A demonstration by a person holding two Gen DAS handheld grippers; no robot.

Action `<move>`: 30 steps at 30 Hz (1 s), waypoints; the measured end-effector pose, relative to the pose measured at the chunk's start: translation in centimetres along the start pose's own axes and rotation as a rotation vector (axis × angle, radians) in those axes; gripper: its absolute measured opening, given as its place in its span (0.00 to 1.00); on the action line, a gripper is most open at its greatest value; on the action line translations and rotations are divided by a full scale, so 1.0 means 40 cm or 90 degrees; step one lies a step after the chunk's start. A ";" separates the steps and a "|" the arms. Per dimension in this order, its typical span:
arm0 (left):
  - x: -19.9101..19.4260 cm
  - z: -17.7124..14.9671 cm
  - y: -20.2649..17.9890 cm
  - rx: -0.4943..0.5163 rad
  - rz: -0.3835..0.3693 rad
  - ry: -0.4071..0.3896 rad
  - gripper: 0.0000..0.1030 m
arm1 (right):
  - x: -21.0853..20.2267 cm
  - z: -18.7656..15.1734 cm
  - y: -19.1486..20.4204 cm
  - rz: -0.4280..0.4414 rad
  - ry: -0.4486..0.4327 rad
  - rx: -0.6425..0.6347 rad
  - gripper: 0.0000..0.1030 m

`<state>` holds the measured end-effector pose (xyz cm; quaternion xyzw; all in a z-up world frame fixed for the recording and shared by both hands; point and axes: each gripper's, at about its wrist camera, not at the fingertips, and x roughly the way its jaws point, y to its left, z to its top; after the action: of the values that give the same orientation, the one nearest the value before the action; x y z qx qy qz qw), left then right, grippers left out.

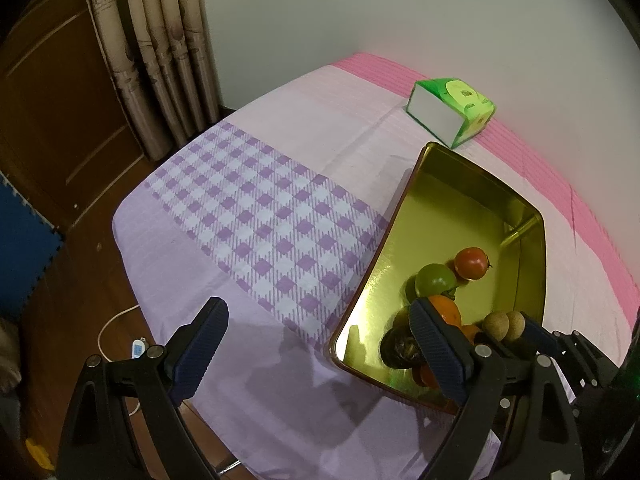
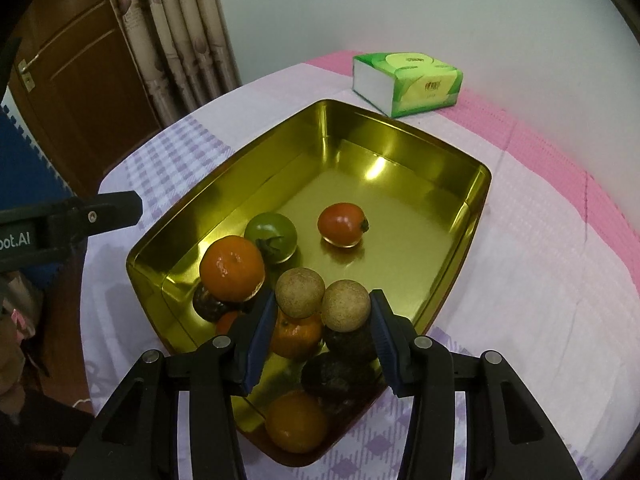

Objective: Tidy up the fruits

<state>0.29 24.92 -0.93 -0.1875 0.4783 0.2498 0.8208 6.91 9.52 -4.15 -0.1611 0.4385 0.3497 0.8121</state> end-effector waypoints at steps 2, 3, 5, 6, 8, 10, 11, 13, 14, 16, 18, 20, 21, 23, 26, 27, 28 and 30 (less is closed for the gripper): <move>-0.001 0.000 0.000 0.000 0.000 0.000 0.88 | -0.001 -0.001 0.000 0.000 0.000 0.000 0.47; -0.001 -0.001 -0.001 0.001 -0.001 0.000 0.88 | -0.001 -0.001 0.000 0.000 0.000 0.001 0.47; -0.001 -0.002 -0.005 0.005 0.000 0.001 0.88 | -0.001 0.000 -0.001 0.003 0.002 0.004 0.47; -0.002 -0.002 -0.008 0.008 -0.001 0.001 0.88 | -0.001 -0.001 -0.002 0.005 0.003 0.007 0.47; -0.004 -0.003 -0.013 0.014 0.000 -0.001 0.88 | -0.005 -0.005 -0.004 0.008 0.004 0.015 0.48; -0.004 -0.004 -0.015 0.018 -0.001 -0.003 0.88 | -0.011 -0.007 -0.003 0.009 0.000 0.018 0.55; -0.004 -0.005 -0.016 0.020 -0.002 -0.003 0.88 | -0.015 -0.008 -0.001 0.009 -0.003 0.017 0.60; -0.005 -0.006 -0.018 0.024 -0.003 -0.003 0.88 | -0.023 -0.009 0.004 0.005 -0.007 0.015 0.65; -0.005 -0.006 -0.021 0.026 -0.004 -0.003 0.88 | -0.029 -0.010 0.007 0.005 -0.009 0.013 0.65; -0.008 -0.009 -0.027 0.034 -0.006 -0.005 0.88 | -0.044 -0.012 0.012 -0.006 -0.014 0.010 0.67; -0.011 -0.012 -0.036 0.045 -0.010 -0.008 0.88 | -0.060 -0.016 0.015 -0.013 -0.017 0.011 0.74; -0.016 -0.017 -0.050 0.062 -0.015 -0.010 0.88 | -0.079 -0.024 0.015 -0.024 -0.019 0.016 0.81; -0.017 -0.020 -0.057 0.071 -0.019 -0.011 0.88 | -0.087 -0.027 0.013 -0.024 -0.019 0.020 0.82; -0.022 -0.027 -0.073 0.093 -0.025 -0.013 0.88 | -0.102 -0.037 0.012 -0.039 -0.012 0.027 0.86; -0.028 -0.036 -0.096 0.119 -0.026 -0.018 0.88 | -0.114 -0.056 0.009 -0.052 0.003 0.031 0.90; -0.029 -0.036 -0.100 0.124 -0.027 -0.020 0.88 | -0.117 -0.063 0.008 -0.054 0.007 0.033 0.90; -0.031 -0.038 -0.104 0.129 -0.028 -0.023 0.88 | -0.119 -0.071 0.006 -0.057 0.012 0.037 0.91; -0.036 -0.042 -0.110 0.137 -0.028 -0.027 0.88 | -0.119 -0.082 -0.002 -0.054 0.021 0.049 0.92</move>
<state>1.12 20.11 -0.15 -0.1033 0.4805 0.1833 0.8514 3.24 5.55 -2.08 -0.1538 0.4581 0.2948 0.8244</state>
